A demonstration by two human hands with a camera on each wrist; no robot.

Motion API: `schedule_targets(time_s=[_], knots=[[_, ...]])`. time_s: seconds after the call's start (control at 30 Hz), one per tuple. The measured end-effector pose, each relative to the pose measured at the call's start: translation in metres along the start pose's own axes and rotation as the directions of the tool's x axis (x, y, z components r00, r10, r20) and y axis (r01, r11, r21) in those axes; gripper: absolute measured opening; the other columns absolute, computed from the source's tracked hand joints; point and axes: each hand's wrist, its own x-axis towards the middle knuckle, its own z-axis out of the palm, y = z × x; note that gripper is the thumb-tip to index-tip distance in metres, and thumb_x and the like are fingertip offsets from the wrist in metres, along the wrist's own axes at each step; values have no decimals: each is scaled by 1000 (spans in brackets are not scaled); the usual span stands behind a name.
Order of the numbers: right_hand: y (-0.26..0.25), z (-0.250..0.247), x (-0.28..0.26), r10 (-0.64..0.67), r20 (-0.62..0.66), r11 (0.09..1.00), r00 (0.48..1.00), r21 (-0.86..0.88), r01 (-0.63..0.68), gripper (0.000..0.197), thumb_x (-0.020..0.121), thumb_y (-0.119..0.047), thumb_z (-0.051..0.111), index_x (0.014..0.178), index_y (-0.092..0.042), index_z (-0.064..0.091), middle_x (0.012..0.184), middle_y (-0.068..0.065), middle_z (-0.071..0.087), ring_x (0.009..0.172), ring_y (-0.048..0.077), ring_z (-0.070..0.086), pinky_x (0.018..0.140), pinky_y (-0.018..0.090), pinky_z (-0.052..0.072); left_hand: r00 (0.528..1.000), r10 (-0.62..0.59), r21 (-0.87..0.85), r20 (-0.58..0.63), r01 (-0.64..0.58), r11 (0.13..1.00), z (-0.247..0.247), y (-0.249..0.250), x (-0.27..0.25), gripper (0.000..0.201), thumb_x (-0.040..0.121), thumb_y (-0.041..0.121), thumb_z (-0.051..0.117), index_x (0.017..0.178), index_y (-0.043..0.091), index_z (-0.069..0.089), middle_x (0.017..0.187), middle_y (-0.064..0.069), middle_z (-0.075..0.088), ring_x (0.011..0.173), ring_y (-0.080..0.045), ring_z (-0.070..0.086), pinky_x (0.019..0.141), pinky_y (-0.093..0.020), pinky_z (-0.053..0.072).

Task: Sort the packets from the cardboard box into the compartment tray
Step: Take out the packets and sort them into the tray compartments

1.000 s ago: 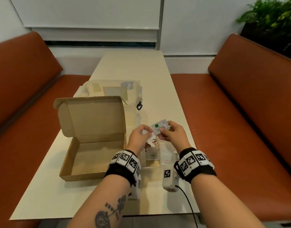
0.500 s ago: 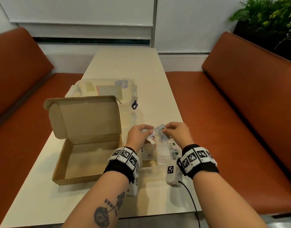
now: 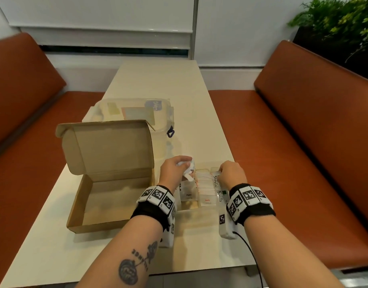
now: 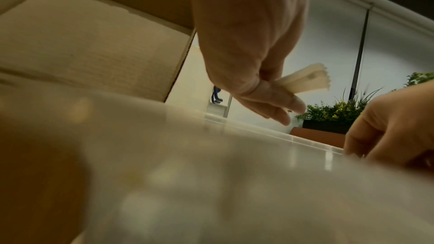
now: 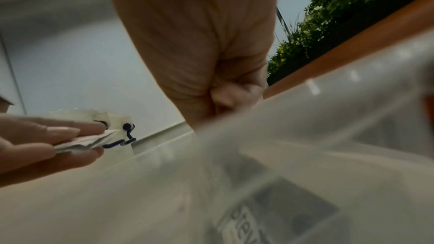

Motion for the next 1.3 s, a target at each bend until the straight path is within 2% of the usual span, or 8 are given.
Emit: schedule_targets(time_s=[0.13,0.33,0.4,0.53,0.7,0.93,1.07,1.3], knots=[[2,2,-4,-53,-25,997,998,-58,51,28,86,1,52,111,-10,59,111,9,60,94,26,61,80,34,53,999,-3,-26,37,4,1000,-2,0,-3,20,92,3,56,100,14,70,117,-19,62,96,-37,66,84,-51,55],[0,5,-13,-101,18,985,995,-137,103,23,88,-4,52,105,-12,65,115,6,57,99,25,61,83,31,49,995,-8,-86,101,16,996,-3,5,-9,38,93,-2,50,121,22,57,121,-16,53,95,-39,66,84,-52,55],[-4,2,-14,-102,-18,994,995,-40,101,24,89,-6,51,108,-13,64,115,5,58,100,24,60,84,32,49,994,-22,-91,108,32,995,-5,5,-10,44,93,-3,51,128,23,50,115,-14,54,97,-38,65,82,-52,56],[-25,-10,-16,-105,-120,920,987,366,142,22,94,-23,51,101,-11,68,95,4,69,81,18,61,72,29,49,985,-80,-161,155,105,981,-5,4,-11,43,93,-1,52,129,22,46,102,-6,55,79,-24,67,60,-37,60],[-43,-17,-21,-137,-44,740,990,660,132,11,88,-21,65,80,-13,65,71,-1,63,55,11,53,45,16,42,978,-90,-188,187,125,974,-10,4,-15,32,93,1,55,119,20,50,113,-17,57,88,-30,67,67,-43,60],[-52,-12,-23,-87,-22,531,996,845,65,10,84,-7,67,75,-5,63,75,10,66,65,20,63,64,26,57,987,-87,-209,138,115,971,-21,4,-18,23,92,1,56,105,21,56,111,-20,60,87,-32,69,65,-41,60],[-56,-9,-26,-63,13,440,998,898,16,12,85,-1,64,74,-3,60,73,12,65,63,19,65,61,25,58,993,-93,-254,67,107,961,-24,5,-20,23,92,-1,54,104,19,56,117,-19,59,89,-32,67,65,-43,60],[-56,-12,-28,-107,-31,523,994,848,83,13,75,-1,75,79,-7,64,75,12,66,67,19,64,60,25,55,987,-86,-207,135,113,972,-25,0,-23,27,91,7,59,114,21,57,103,-12,60,79,-21,69,61,-39,60]])
